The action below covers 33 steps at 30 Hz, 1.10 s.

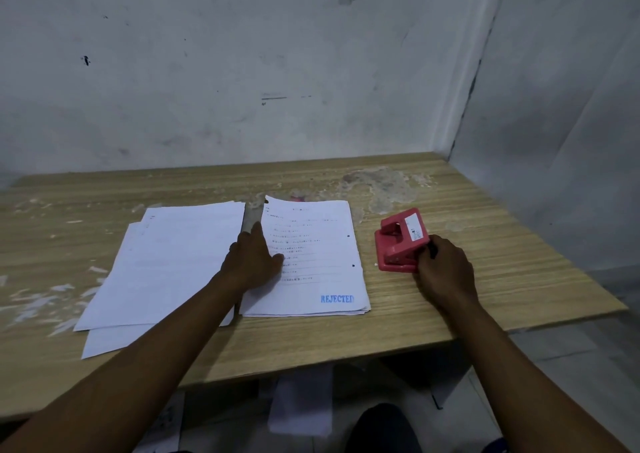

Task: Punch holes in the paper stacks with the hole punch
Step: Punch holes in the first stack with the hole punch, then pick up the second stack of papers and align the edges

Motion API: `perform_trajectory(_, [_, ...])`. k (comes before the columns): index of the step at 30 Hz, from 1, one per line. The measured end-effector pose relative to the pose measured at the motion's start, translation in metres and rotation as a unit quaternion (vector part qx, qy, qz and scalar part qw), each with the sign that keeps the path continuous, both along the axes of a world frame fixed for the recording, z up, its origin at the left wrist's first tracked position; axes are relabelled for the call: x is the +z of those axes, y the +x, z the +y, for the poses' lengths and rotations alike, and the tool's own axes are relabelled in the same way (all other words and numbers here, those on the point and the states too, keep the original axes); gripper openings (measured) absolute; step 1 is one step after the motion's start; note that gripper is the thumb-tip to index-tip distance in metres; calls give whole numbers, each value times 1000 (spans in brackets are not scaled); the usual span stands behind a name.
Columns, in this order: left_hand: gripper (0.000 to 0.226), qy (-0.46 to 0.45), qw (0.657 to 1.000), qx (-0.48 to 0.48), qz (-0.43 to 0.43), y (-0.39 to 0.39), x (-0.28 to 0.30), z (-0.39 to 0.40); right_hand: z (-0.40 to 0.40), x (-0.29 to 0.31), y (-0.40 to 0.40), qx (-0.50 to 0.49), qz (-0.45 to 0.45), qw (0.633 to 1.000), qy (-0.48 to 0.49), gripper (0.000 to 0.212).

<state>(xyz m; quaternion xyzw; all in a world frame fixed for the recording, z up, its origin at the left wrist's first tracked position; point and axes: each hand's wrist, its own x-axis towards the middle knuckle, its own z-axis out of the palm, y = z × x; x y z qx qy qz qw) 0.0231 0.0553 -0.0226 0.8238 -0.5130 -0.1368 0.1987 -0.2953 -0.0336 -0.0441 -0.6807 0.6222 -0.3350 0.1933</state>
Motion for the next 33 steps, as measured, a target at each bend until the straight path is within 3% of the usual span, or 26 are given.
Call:
perform_trajectory(7, [76, 2, 1000, 12, -8, -5, -1, -1, 1, 1, 1, -7, 0, 1000, 5, 28])
perform_trajectory(11, [64, -34, 999, 11, -22, -9, -2, 4, 2, 2, 2, -13, -62, 998, -12, 31])
perform_trajectory(15, [62, -61, 998, 7, -30, 6, 4, 12, 7, 10, 5, -88, -117, 986, -77, 30])
perform_trajectory(19, [67, -69, 996, 41, -31, 32, 13, 32, 24, 23, 9, -192, -91, 955, -206, 27])
perform_trajectory(22, [68, -67, 994, 70, -41, 67, 10, 54, 40, 33, 35, -117, -97, 944, -292, 23])
perform_trajectory(26, [71, -52, 988, 132, -62, 105, 4, 92, 63, 49, 98, 64, -58, 943, -320, 20])
perform_trajectory(30, [68, -65, 978, 175, -89, 130, 2, 123, 78, 55, 163, 189, 78, 958, -200, 21])
perform_trajectory(33, [84, -26, 975, 196, -100, 137, -13, 138, 86, 53, 202, 259, 206, 940, -87, 33])
